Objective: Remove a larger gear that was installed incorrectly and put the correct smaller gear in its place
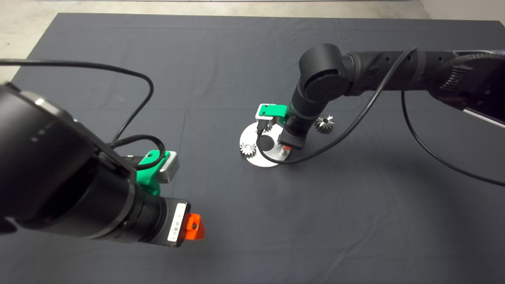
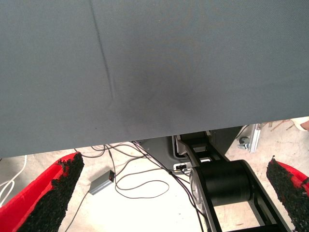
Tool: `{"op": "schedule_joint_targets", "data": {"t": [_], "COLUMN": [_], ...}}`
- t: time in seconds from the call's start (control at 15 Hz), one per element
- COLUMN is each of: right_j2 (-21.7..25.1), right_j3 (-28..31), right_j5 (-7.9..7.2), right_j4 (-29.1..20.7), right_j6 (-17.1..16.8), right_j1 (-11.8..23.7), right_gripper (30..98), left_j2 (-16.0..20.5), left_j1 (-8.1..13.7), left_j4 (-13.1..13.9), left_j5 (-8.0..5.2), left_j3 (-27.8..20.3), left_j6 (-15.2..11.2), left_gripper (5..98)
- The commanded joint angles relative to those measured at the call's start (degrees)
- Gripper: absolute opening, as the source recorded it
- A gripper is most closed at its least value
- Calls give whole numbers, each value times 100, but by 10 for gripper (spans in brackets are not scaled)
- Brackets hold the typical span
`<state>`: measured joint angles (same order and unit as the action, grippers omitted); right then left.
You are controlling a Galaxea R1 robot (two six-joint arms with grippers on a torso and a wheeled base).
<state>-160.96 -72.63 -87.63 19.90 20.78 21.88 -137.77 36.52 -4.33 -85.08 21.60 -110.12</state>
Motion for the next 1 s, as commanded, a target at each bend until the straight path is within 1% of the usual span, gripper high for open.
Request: {"op": "schedule_joint_targets", "data": {"t": [0.0, 0.47, 0.93], "right_j2": [-45, -37, -45], "right_j3": [58, 58, 50], "right_j5": [-738, -738, -738], "right_j4": [1, -310, -504], "right_j6": [-31, -22, 5], "right_j1": [176, 185, 185], "right_gripper": [384, 383, 383], "left_j2": [-10, -10, -10], "left_j1": [83, 83, 83], "left_j4": [90, 90, 90], "left_j5": [-23, -18, -18], "left_j3": [-87, -88, -88], "left_j6": [-18, -18, -18], "left_gripper": [976, 976, 976]}}
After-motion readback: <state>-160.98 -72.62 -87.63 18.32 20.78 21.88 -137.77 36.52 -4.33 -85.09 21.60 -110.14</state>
